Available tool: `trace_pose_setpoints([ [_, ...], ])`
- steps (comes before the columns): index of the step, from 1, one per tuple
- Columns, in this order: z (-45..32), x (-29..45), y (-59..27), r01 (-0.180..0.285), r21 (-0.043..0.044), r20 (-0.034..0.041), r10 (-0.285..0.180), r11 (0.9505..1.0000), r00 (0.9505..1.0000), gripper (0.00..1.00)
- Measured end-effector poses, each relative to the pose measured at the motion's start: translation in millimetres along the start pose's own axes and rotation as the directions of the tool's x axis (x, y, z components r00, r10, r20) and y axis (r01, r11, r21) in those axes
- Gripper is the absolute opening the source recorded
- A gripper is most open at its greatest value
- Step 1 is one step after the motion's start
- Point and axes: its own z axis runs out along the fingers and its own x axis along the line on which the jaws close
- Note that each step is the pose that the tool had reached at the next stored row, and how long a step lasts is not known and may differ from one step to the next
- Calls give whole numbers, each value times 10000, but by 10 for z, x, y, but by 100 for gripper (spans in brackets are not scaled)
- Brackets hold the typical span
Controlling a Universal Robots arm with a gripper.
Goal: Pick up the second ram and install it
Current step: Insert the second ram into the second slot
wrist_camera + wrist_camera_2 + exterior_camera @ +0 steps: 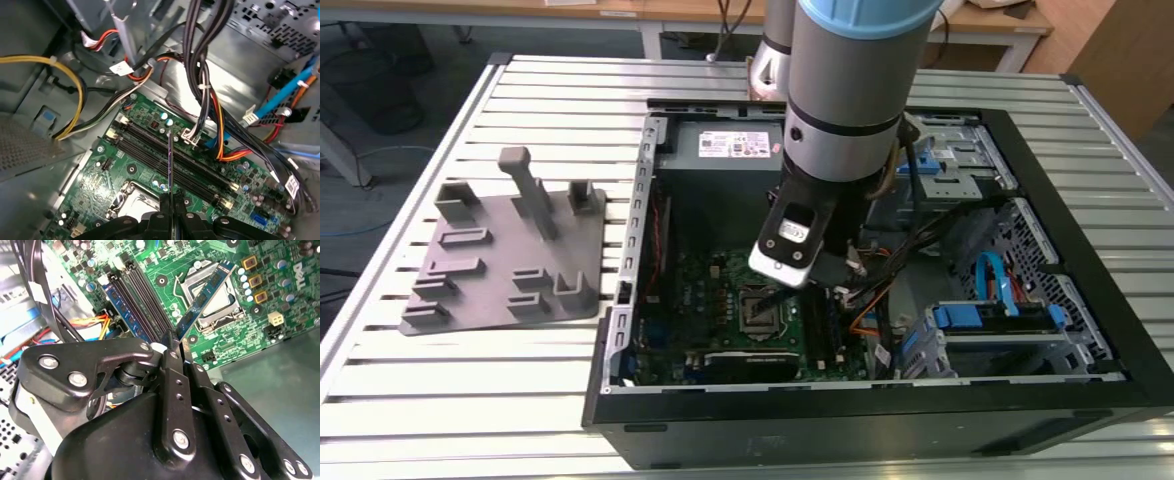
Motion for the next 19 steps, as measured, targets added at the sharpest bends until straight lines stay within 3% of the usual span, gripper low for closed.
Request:
trace_pose_setpoints([
  [6,2,0,0,-774,23,30,774,9970,9970,14],
  [12,4,0,0,-1516,43,60,1516,9884,9884,14],
  [16,4,0,0,-1510,43,60,1510,9885,9885,14],
  [19,5,0,0,-1255,35,49,1255,9921,9921,14],
])
